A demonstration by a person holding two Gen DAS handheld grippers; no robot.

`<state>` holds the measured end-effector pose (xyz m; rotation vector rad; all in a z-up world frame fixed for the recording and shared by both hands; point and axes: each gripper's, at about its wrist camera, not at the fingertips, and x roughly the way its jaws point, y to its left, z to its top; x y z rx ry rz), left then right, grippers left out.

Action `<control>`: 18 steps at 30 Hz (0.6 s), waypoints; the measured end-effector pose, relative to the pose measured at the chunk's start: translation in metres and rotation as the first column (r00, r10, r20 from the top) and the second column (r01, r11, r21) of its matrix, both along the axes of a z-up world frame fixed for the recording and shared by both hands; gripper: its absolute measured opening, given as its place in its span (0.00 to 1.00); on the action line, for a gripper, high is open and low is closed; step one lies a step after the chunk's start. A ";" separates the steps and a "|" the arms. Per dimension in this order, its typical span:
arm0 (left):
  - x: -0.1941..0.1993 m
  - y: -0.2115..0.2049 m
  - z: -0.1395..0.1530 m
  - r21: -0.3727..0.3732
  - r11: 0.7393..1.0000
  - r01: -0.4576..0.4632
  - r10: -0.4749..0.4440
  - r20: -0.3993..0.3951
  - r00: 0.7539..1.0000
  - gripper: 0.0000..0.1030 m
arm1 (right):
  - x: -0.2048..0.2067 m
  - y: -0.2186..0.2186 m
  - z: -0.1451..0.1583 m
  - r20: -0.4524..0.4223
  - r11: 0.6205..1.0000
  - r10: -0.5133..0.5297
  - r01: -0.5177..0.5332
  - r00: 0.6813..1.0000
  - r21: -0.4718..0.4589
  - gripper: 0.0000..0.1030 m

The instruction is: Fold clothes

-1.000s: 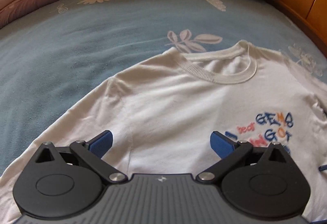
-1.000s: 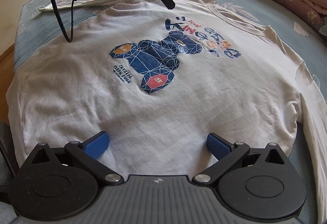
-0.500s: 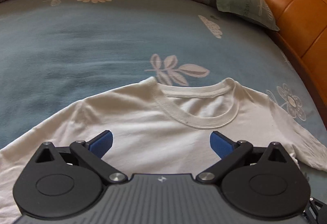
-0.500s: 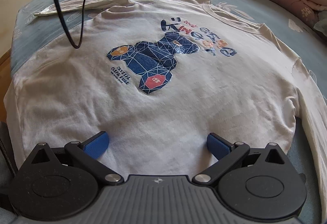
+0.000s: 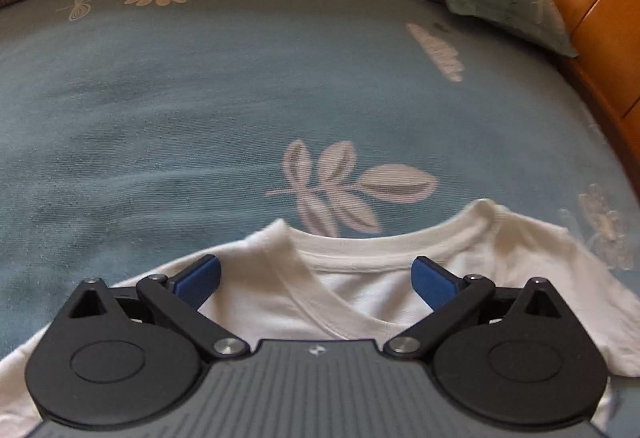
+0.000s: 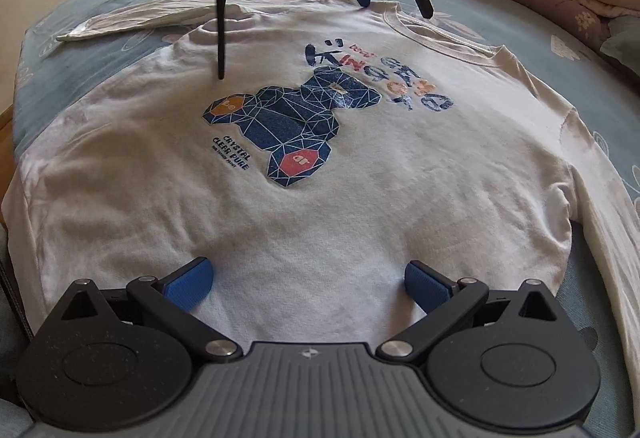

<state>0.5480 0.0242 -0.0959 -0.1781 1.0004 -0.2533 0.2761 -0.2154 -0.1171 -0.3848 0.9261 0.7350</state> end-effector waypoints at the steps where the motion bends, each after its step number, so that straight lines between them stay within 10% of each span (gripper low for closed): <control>1: -0.009 0.000 0.006 -0.013 1.000 0.007 -0.007 -0.001 1.000 0.98 | -0.001 0.000 0.002 0.002 1.000 -0.017 0.017 1.000 -0.004 1.00; 10: -0.098 -0.015 0.021 0.104 0.988 0.118 -0.109 -0.092 0.990 0.98 | 0.017 -0.022 0.032 0.073 0.972 -0.233 0.231 0.970 0.043 1.00; 18: -0.139 -0.034 0.001 0.093 0.992 0.089 -0.072 -0.176 0.982 0.98 | 0.076 -0.111 0.047 0.237 0.821 -0.565 0.569 0.791 0.059 1.00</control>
